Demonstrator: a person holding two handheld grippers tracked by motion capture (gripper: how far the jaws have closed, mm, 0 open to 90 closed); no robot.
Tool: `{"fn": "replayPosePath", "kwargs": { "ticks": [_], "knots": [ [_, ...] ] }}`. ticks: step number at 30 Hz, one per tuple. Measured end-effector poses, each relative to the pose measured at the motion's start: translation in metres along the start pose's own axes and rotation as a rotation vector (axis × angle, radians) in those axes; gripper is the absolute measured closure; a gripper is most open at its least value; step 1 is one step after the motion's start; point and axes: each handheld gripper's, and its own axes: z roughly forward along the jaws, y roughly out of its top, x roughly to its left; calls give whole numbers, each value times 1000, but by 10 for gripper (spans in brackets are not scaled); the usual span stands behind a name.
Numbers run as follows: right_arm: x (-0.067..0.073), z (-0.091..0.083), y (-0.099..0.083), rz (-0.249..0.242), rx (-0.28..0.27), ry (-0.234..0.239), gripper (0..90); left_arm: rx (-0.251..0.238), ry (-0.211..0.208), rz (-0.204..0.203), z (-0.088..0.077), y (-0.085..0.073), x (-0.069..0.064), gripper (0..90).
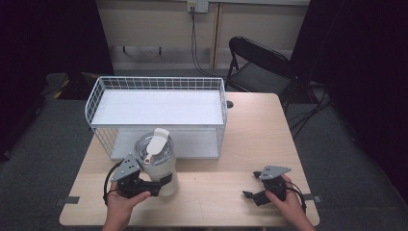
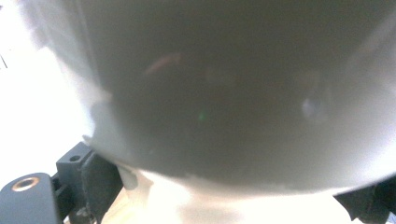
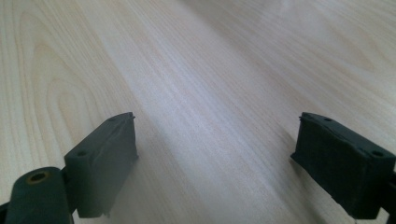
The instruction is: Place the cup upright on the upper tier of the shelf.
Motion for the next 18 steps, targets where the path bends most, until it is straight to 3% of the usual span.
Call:
{"fn": "replayPosePath", "kwargs": {
  "ticks": [18],
  "knots": [
    [0, 0, 0, 0, 0, 0, 120, -2, 18, -20, -4, 28, 7, 92]
  ]
}}
